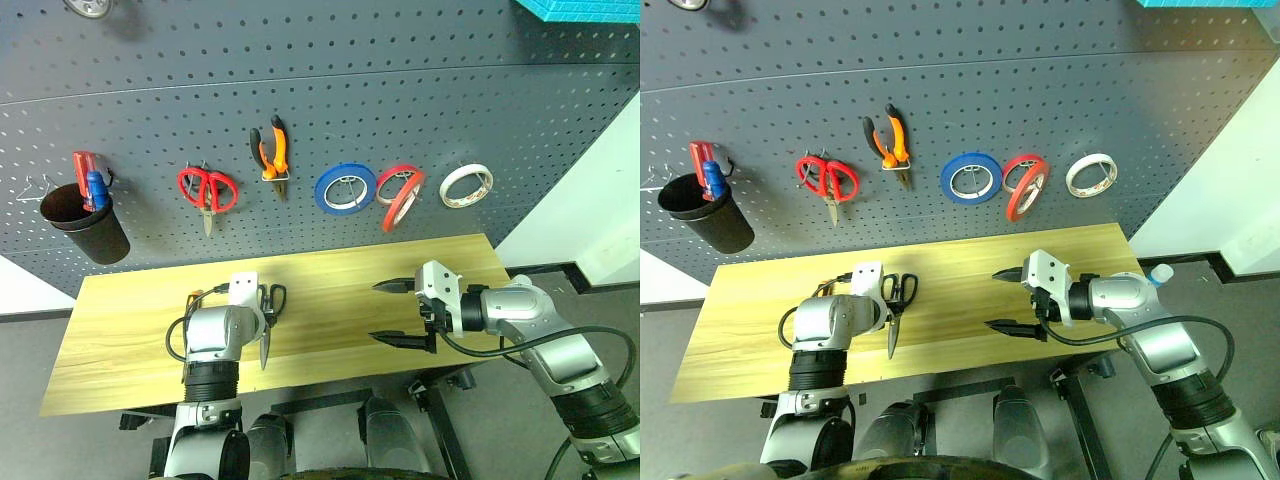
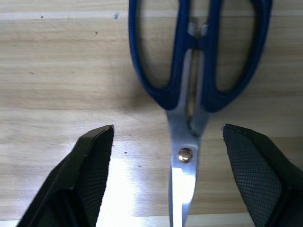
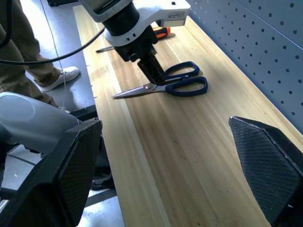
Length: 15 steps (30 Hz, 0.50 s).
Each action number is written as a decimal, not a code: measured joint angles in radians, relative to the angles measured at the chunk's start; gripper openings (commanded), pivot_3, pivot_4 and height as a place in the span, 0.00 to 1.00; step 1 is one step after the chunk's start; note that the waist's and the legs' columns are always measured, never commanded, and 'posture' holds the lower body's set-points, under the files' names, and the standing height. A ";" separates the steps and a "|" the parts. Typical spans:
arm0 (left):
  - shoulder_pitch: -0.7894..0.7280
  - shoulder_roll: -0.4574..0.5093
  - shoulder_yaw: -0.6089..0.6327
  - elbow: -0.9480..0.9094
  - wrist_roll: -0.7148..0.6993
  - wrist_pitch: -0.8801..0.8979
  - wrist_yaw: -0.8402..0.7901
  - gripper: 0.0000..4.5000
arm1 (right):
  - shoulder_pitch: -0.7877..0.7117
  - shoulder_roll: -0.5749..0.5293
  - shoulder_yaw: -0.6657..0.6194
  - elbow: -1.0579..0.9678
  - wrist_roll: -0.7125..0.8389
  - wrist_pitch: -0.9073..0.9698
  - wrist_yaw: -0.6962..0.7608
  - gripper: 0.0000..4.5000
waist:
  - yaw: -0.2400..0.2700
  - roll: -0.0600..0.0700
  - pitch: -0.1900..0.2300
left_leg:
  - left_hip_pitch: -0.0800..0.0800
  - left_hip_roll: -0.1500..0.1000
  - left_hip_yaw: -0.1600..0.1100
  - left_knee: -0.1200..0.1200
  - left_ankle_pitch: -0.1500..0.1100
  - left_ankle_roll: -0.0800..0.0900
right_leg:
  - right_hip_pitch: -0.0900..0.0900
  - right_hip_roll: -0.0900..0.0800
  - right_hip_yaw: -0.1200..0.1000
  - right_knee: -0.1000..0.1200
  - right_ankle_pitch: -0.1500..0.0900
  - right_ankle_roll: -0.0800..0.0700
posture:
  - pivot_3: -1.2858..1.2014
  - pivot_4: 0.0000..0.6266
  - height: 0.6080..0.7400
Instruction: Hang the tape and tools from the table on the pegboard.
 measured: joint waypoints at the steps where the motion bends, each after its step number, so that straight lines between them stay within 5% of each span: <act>1: 0.000 -0.001 0.000 0.011 0.002 0.004 0.000 0.81 | 0.000 0.001 0.000 0.000 0.000 0.000 -0.002 1.00 | 0.000 0.000 0.000 | 0.000 0.000 0.000 0.000 0.000 0.000 | 0.000 0.000 0.000 0.000 0.000 0.000 | 0.46 0.19 0.98; 15: -0.070 0.020 0.001 0.187 0.001 -0.044 -0.050 0.81 | 0.022 0.000 -0.003 0.000 0.000 0.000 -0.017 1.00 | -0.001 0.000 0.000 | -0.001 0.000 0.000 0.003 0.000 0.000 | 0.000 0.000 0.000 0.000 0.001 0.001 | 0.45 0.20 0.98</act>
